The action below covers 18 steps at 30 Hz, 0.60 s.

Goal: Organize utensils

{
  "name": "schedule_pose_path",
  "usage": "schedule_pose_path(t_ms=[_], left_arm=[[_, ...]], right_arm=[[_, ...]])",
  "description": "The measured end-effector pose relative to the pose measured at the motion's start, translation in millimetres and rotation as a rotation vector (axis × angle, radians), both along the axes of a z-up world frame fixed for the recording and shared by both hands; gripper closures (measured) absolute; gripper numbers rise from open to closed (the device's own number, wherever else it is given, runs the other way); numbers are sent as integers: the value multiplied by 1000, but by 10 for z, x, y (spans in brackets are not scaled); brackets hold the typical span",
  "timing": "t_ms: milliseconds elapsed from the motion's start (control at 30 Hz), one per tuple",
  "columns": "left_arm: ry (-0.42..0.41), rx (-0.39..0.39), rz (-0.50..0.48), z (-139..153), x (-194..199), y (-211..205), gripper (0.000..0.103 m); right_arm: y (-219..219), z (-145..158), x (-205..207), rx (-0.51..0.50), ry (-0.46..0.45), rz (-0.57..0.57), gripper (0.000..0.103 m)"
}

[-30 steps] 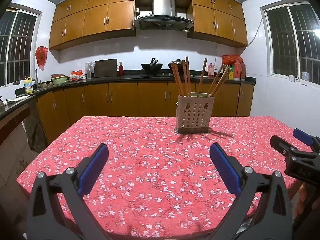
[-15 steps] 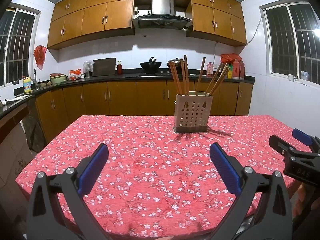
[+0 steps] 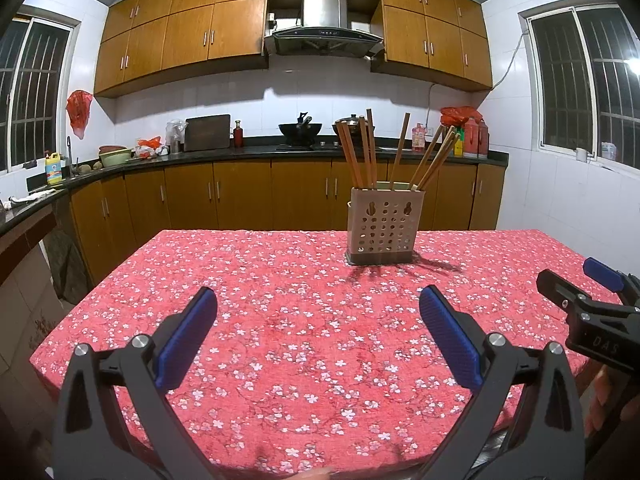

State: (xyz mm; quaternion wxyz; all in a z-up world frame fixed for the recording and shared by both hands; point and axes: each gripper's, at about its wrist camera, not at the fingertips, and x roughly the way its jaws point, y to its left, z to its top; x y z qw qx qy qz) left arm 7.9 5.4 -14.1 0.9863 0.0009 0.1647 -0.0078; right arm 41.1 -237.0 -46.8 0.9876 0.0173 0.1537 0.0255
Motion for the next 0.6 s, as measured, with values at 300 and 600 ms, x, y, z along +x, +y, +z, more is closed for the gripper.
schedule_pose_path(t_ms=[300,600], left_arm=[[0,1,0,0,3,8,4],[0,1,-1,1,4,10,4]], right_arm=[[-3,-11,0,2,3,-1,2],[0,-12,0,2,4,0,2]])
